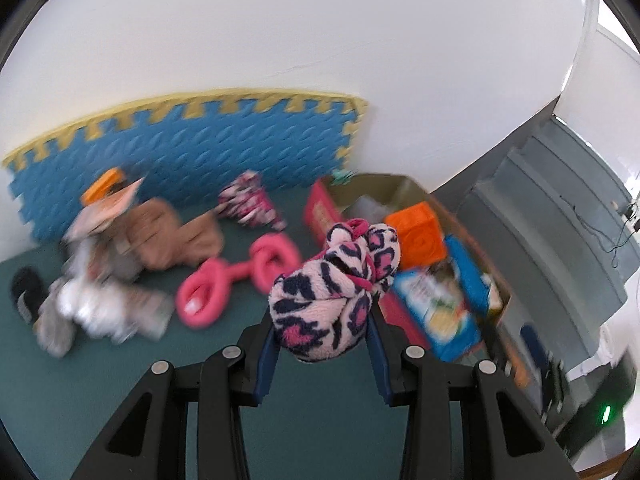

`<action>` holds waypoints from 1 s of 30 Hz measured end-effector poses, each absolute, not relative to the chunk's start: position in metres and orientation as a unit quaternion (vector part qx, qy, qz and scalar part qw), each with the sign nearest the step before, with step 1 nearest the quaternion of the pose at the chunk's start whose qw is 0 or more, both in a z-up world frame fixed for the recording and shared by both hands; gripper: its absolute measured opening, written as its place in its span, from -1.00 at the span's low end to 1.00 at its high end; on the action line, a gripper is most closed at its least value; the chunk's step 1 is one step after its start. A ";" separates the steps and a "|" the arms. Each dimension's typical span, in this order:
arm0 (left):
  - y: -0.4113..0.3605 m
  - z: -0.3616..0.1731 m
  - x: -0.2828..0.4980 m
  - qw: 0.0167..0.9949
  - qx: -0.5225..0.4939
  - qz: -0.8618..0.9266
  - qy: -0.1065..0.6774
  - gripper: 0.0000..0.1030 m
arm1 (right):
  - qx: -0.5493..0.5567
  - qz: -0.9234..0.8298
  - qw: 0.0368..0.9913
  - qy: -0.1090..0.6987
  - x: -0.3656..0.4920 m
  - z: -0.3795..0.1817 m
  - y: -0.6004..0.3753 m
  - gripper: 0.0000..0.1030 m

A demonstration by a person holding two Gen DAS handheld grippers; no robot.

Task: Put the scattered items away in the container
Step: 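Lower the pink leopard-print sock into the tin and open the left tool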

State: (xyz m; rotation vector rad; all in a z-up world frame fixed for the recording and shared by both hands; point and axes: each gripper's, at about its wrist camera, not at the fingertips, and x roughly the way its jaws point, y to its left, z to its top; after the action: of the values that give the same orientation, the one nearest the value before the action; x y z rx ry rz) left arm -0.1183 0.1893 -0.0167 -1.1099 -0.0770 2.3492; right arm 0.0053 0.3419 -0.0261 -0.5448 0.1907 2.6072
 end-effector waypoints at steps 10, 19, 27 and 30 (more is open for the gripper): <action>0.273 -0.032 -0.179 0.272 -0.439 0.855 -0.049 -0.20 | -0.208 0.950 0.213 0.100 0.002 -0.033 0.357 0.42; 0.302 -0.046 -0.197 0.266 -0.448 0.853 -0.039 0.15 | -0.213 0.950 0.198 0.112 0.001 -0.036 0.358 0.42; 0.264 -0.028 -0.163 0.262 -0.414 0.870 -0.051 0.67 | -0.212 0.950 0.202 0.109 0.001 -0.037 0.353 0.42; 0.242 -0.023 -0.147 0.246 -0.399 0.882 -0.044 0.67 | -0.212 0.949 0.204 0.109 0.001 -0.038 0.353 0.42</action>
State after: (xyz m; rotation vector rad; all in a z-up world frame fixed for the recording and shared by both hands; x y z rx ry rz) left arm -0.1470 0.2416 -0.0232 -1.0896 -0.1213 2.4063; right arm 0.0005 0.3529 -0.0379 -0.5925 0.3044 2.6475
